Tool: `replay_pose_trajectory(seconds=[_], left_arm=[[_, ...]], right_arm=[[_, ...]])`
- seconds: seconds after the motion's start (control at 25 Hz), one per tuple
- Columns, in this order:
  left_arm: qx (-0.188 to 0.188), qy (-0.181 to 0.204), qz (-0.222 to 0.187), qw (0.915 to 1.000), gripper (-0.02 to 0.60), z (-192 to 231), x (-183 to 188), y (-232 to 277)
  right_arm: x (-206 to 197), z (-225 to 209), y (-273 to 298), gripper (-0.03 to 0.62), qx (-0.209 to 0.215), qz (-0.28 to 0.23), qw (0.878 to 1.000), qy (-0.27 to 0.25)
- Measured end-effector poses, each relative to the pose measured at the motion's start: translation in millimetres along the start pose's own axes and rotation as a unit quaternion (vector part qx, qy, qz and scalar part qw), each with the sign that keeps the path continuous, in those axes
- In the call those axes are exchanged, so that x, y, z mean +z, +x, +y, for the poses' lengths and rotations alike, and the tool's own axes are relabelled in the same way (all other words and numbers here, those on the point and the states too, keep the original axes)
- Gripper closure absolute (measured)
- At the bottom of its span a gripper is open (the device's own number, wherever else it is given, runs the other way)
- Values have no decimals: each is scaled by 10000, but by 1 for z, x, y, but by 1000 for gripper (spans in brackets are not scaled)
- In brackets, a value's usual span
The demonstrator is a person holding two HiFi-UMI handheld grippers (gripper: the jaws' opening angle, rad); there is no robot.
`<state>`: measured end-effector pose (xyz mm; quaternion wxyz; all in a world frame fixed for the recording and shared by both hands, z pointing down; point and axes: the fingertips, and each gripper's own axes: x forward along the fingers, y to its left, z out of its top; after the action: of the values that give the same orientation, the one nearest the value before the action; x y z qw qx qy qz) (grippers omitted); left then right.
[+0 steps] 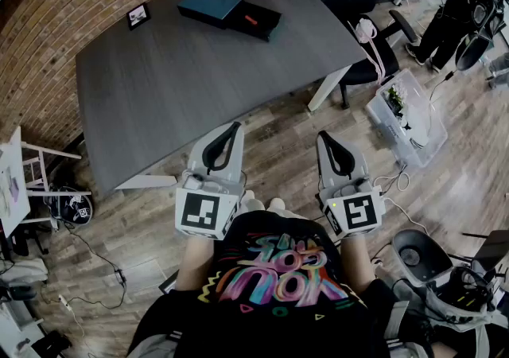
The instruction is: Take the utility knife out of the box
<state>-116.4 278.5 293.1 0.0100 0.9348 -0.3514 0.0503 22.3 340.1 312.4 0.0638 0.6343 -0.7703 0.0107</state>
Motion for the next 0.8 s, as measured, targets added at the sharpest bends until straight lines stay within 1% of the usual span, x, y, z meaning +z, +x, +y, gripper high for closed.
replay_pose_trajectory(seconds=[0.16, 0.24, 0.44, 0.56, 0.68, 0.8], left_arm=[[41, 45, -39, 10000, 580, -6, 1, 4], [119, 73, -71, 9999, 580, -8, 3, 2], [352, 126, -91, 9993, 580, -17, 1, -10], [466, 89, -19, 9989, 580, -22, -4, -17], [601, -26, 50, 9982, 580, -20, -6, -19], [648, 39, 13, 9979, 581, -14, -5, -13]], right_arm=[[1, -13, -6, 597, -109, -72, 9999, 15], [2, -16, -10, 597, -102, -118, 9999, -3], [-2, -17, -18, 596, 97, -161, 9998, -41], [-9, -15, -20, 595, 213, -132, 9997, -20], [-16, -15, -18, 595, 300, -86, 9995, 60], [-22, -18, -9, 595, 351, -47, 9993, 112]])
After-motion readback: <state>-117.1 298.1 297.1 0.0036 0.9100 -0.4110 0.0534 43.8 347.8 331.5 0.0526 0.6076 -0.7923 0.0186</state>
